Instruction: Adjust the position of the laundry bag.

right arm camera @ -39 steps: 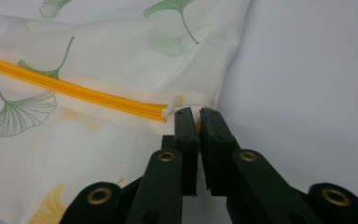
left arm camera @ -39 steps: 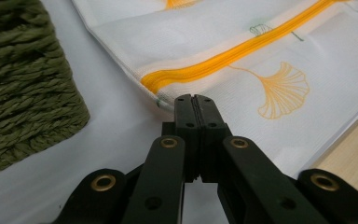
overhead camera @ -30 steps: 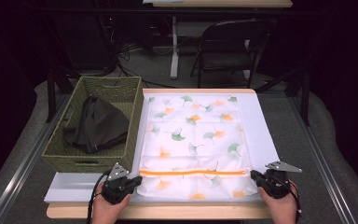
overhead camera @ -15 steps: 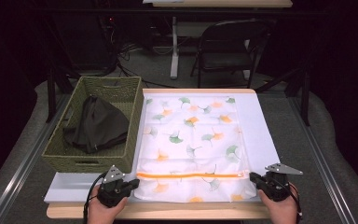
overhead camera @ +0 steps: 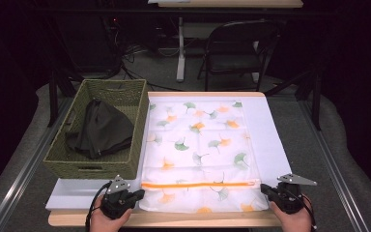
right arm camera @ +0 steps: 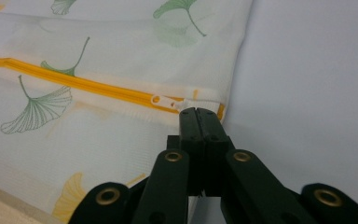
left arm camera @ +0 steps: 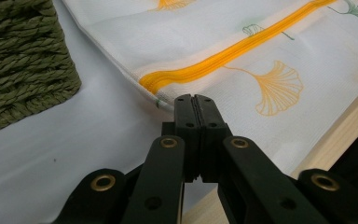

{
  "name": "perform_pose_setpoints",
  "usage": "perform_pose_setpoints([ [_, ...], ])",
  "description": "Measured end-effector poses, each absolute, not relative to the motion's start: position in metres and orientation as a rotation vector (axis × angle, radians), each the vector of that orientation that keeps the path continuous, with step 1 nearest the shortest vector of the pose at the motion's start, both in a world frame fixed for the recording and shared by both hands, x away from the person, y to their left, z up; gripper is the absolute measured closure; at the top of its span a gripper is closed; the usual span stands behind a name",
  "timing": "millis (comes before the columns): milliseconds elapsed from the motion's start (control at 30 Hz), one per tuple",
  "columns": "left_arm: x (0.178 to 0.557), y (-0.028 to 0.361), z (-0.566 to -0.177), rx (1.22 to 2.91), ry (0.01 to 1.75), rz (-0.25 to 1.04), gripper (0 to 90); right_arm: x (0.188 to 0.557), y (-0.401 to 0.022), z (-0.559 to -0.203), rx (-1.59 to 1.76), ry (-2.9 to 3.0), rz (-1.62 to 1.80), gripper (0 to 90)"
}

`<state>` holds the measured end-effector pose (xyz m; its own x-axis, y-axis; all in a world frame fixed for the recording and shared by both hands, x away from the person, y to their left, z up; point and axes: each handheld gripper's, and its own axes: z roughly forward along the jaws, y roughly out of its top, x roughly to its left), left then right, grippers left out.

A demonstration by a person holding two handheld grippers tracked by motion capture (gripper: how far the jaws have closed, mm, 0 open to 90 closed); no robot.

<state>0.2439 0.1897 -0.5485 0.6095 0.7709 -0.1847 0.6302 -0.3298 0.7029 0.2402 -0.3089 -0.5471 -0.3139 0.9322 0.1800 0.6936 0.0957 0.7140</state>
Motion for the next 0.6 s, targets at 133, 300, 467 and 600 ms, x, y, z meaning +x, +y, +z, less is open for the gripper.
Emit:
perform_pose_setpoints([
  [133, 0.2442, 0.1891, -0.5497, 2.067, 1.108, 0.233, 89.2, 0.2395, -0.3109, -0.5522, 1.642, 2.063, 1.007, 74.4],
  [300, 0.2451, 0.1886, -0.5502, 2.078, 1.099, 0.239, 89.2, 0.2418, -0.3089, -0.5554, 1.645, 2.066, 0.999, 74.1],
  [467, 0.2451, 0.1878, -0.5504, 2.078, 1.1, 0.237, 89.2, 0.2421, -0.3045, -0.5551, 1.624, 2.084, 0.98, 84.7],
  [600, 0.2462, 0.1876, -0.5512, 2.079, 1.104, 0.23, 89.2, 0.2428, -0.3033, -0.5544, 1.601, 2.104, 0.963, 89.7],
])
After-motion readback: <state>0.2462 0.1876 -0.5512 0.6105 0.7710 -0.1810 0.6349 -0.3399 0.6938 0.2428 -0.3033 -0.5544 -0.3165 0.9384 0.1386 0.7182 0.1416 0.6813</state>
